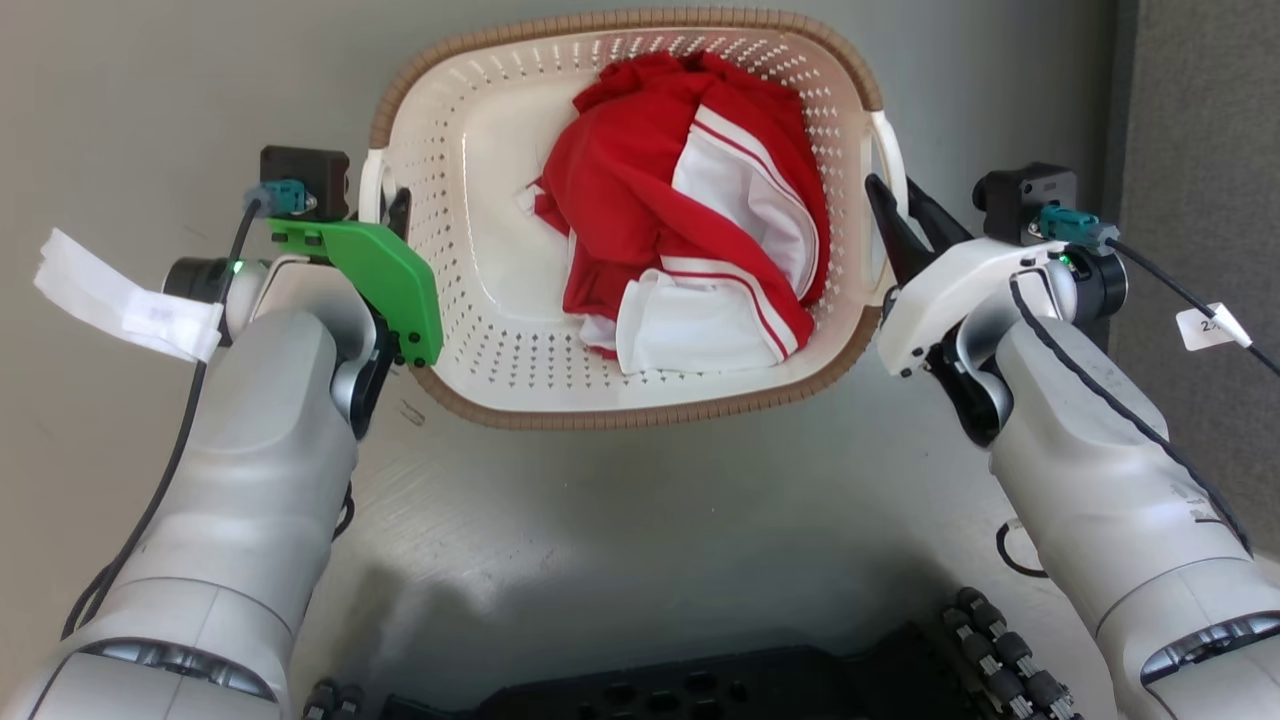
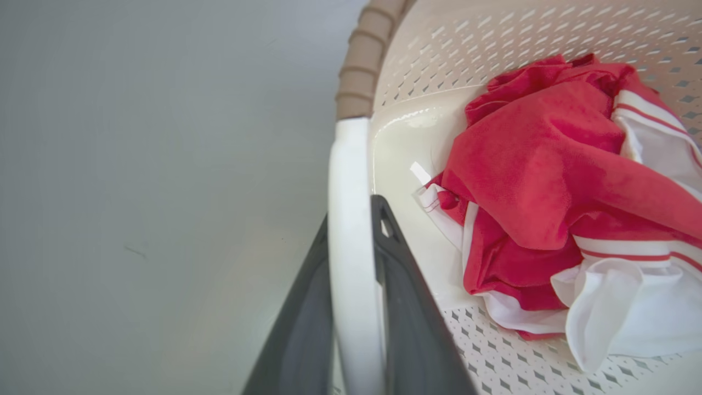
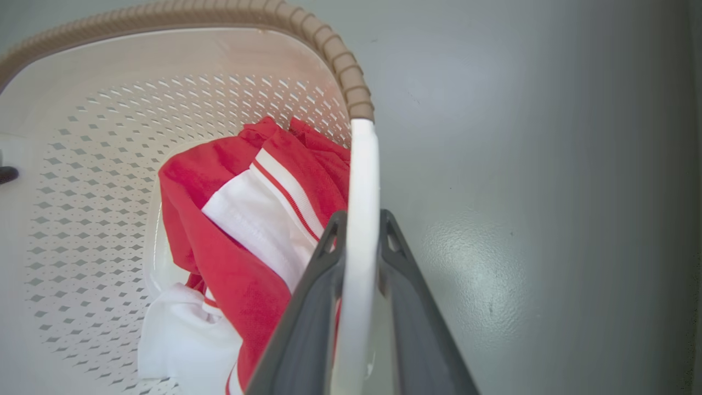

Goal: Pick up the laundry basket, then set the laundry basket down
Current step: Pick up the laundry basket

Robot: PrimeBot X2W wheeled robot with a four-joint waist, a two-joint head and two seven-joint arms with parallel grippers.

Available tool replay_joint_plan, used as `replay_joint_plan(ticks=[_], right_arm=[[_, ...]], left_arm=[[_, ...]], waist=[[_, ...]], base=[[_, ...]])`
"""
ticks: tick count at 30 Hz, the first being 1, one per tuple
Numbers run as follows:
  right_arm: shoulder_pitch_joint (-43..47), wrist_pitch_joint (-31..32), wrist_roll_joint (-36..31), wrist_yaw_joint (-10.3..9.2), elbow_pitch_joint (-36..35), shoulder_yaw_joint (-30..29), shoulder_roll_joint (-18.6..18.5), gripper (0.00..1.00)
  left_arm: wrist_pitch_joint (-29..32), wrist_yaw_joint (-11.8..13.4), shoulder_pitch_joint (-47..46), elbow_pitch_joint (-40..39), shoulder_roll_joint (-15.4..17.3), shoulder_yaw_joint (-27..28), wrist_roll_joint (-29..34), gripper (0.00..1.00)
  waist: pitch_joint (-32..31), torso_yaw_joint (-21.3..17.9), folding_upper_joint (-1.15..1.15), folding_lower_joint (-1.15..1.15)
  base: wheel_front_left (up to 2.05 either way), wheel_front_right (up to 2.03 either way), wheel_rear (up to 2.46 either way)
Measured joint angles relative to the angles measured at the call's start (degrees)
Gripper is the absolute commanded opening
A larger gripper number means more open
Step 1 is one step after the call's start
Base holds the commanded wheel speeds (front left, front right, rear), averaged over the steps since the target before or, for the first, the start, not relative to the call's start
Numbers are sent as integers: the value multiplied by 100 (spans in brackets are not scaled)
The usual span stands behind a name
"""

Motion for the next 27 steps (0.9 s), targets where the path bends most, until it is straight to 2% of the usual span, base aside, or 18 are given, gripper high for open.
replay_joint_plan(ticks=[8,27], right_arm=[[72,1,261,5,493,146,68,0],[312,758,993,5,1036,599,155,0]], left_arm=[[147,-30,268,118,-5,-222,-342,0],[1135,-54,721,237,0,-611,-1183,0]], waist=[[-382,-41,0,0],[-1616,-147,0,0]], base=[[0,0,0],[0,0,0]])
